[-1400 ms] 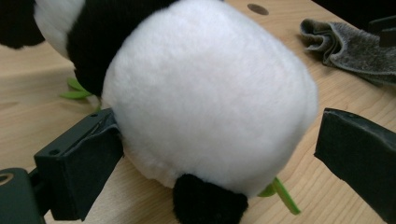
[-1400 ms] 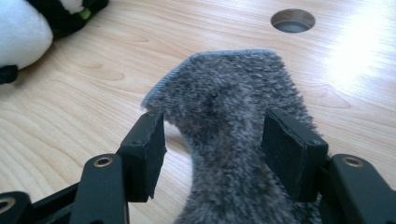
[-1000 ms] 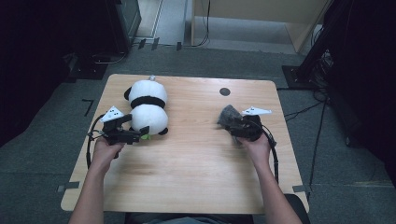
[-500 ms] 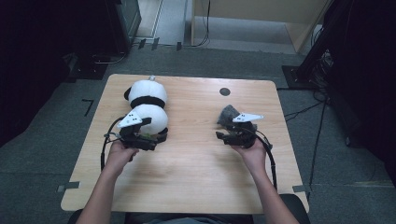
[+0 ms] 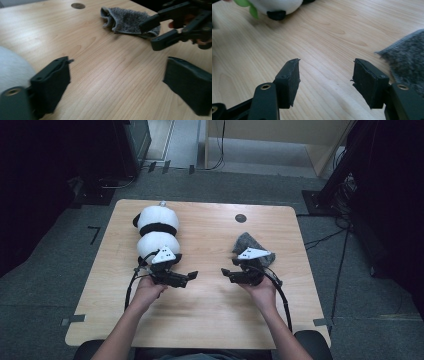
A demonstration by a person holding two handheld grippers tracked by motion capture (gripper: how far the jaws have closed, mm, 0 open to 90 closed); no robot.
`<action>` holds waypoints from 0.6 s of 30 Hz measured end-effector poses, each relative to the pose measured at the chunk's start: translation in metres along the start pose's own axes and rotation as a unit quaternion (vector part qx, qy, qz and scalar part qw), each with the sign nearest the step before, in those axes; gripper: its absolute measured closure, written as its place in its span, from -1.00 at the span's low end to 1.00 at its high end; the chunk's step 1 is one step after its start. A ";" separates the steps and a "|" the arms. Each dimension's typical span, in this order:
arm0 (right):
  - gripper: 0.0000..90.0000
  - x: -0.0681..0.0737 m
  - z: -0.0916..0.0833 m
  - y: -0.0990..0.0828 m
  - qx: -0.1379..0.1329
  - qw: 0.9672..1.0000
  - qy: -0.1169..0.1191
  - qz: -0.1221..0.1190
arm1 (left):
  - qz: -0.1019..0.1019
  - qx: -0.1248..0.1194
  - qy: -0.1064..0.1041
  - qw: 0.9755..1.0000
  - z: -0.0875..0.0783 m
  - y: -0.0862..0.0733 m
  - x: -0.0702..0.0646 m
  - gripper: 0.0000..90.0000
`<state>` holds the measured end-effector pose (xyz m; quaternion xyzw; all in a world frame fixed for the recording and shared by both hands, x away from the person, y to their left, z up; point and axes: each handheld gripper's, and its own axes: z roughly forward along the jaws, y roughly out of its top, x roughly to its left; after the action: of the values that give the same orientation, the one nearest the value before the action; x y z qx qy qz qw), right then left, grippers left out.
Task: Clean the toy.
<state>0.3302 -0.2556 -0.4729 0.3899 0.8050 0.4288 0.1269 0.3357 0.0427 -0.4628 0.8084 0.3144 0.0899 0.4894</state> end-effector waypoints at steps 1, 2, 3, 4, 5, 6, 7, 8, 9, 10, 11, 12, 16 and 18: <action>-0.09 0.002 0.000 -0.001 -0.003 1.000 0.003 0.001 | 0.000 0.006 0.002 1.000 0.004 -0.001 -0.001 -0.72; -0.08 0.004 0.001 -0.003 -0.005 1.000 0.005 0.003 | 0.002 0.012 0.000 1.000 0.007 -0.003 -0.002 -0.72; -0.08 0.006 0.001 -0.004 -0.006 1.000 0.008 0.003 | 0.003 0.018 -0.002 1.000 0.010 -0.004 -0.002 -0.72; -0.08 0.008 0.002 -0.005 -0.006 1.000 0.008 -0.001 | 0.004 0.022 -0.003 1.000 0.012 -0.006 -0.002 -0.72; -0.09 0.010 0.003 -0.006 -0.005 1.000 0.006 -0.007 | 0.003 0.026 -0.001 1.000 0.015 -0.008 -0.002 -0.72; -0.10 0.012 0.004 -0.007 -0.004 1.000 0.003 -0.010 | 0.002 0.028 0.001 1.000 0.017 -0.010 -0.002 -0.72; -0.10 0.014 0.005 -0.009 -0.005 1.000 0.003 -0.012 | 0.000 0.032 0.002 0.999 0.019 -0.012 -0.002 -0.72; -0.10 0.016 0.006 -0.011 -0.004 1.000 0.003 -0.012 | -0.001 0.039 0.000 0.999 0.022 -0.013 -0.003 -0.72; -0.11 0.017 0.007 -0.012 -0.003 1.000 0.001 -0.014 | 0.000 0.045 0.001 0.999 0.025 -0.015 -0.003 -0.72; -0.11 0.019 0.008 -0.014 0.000 1.000 -0.002 -0.013 | 0.002 0.052 0.004 0.999 0.028 -0.016 -0.004 -0.72; -0.11 0.020 0.010 -0.016 0.001 1.000 -0.002 -0.012 | 0.005 0.059 0.007 0.998 0.031 -0.018 -0.005 -0.72; -0.12 0.021 0.011 -0.018 0.003 1.000 -0.001 -0.012 | 0.005 0.065 0.006 0.998 0.034 -0.020 -0.005 -0.72; -0.12 0.025 0.017 -0.023 0.009 1.000 -0.006 -0.015 | 0.002 0.076 0.003 0.997 0.044 -0.027 -0.007 -0.71; -0.11 0.026 0.019 -0.025 0.005 1.000 -0.014 -0.019 | 0.009 0.086 0.007 0.996 0.047 -0.029 -0.007 -0.71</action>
<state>0.3096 -0.2335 -0.5008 0.3808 0.8128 0.4167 0.1439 0.3391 0.0132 -0.5098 0.8495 0.3175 0.0728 0.4151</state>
